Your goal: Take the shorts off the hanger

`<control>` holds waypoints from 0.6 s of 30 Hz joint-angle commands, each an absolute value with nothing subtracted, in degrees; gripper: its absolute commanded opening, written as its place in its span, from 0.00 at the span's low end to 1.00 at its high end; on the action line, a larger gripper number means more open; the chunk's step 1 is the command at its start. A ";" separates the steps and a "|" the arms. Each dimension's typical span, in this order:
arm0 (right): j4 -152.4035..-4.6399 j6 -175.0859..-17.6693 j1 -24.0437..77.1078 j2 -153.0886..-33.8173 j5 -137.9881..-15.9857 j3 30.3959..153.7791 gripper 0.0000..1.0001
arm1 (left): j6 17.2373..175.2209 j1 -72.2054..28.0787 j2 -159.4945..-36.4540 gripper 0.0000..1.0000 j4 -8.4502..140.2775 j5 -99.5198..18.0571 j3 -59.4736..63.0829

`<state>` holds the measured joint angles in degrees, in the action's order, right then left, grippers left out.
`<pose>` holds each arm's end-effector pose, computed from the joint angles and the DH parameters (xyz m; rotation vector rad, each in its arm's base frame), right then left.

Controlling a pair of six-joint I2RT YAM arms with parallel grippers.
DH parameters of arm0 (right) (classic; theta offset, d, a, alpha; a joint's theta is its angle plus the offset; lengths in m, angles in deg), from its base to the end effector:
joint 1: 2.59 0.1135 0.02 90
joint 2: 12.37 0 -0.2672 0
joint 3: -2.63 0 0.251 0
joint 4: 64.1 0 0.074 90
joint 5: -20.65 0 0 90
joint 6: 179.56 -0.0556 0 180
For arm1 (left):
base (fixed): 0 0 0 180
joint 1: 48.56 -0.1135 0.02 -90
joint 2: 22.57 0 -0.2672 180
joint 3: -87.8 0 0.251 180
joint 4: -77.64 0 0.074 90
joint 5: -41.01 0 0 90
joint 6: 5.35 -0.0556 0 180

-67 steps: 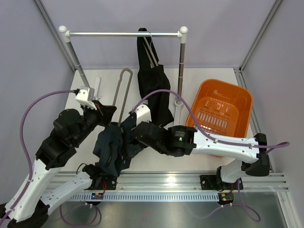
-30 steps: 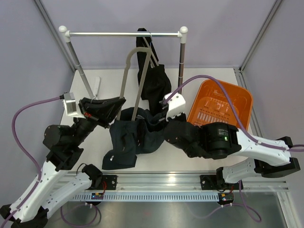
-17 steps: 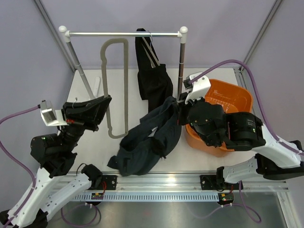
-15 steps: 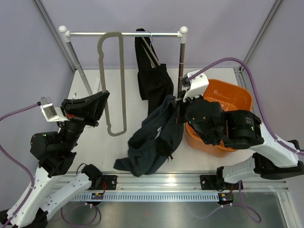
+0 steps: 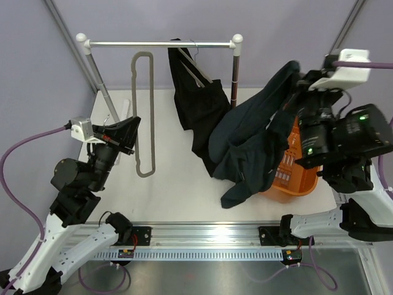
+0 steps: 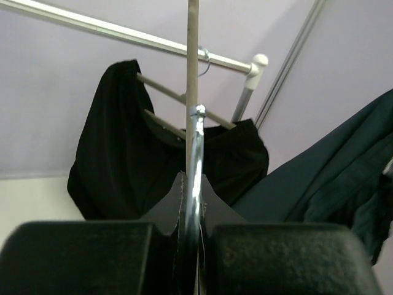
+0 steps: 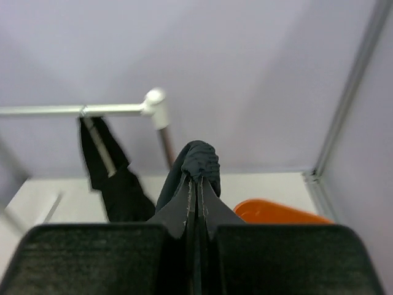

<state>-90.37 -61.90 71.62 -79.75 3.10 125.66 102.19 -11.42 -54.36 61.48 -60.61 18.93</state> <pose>0.0885 0.1183 0.6119 0.0118 1.4223 0.0027 0.0969 -0.0594 0.4515 0.0302 1.2437 -0.7099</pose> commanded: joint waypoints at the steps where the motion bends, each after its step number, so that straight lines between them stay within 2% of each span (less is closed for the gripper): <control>1: -62.77 -37.78 65.03 -78.55 6.07 127.36 0.00 | 101.08 -11.21 -56.14 0.00 59.60 -62.53 16.50; 9: -68.52 -41.57 52.09 -81.80 -0.34 136.07 0.00 | 101.44 -11.21 -57.99 0.00 56.26 -60.16 15.62; 14: -85.54 -54.01 40.93 -87.51 -3.68 146.76 0.00 | 100.56 -11.21 -59.04 0.00 53.44 -59.10 13.24; 18: -93.38 -59.23 33.20 -93.47 -6.68 153.20 0.00 | 99.59 -11.21 -59.57 0.00 51.43 -58.66 11.93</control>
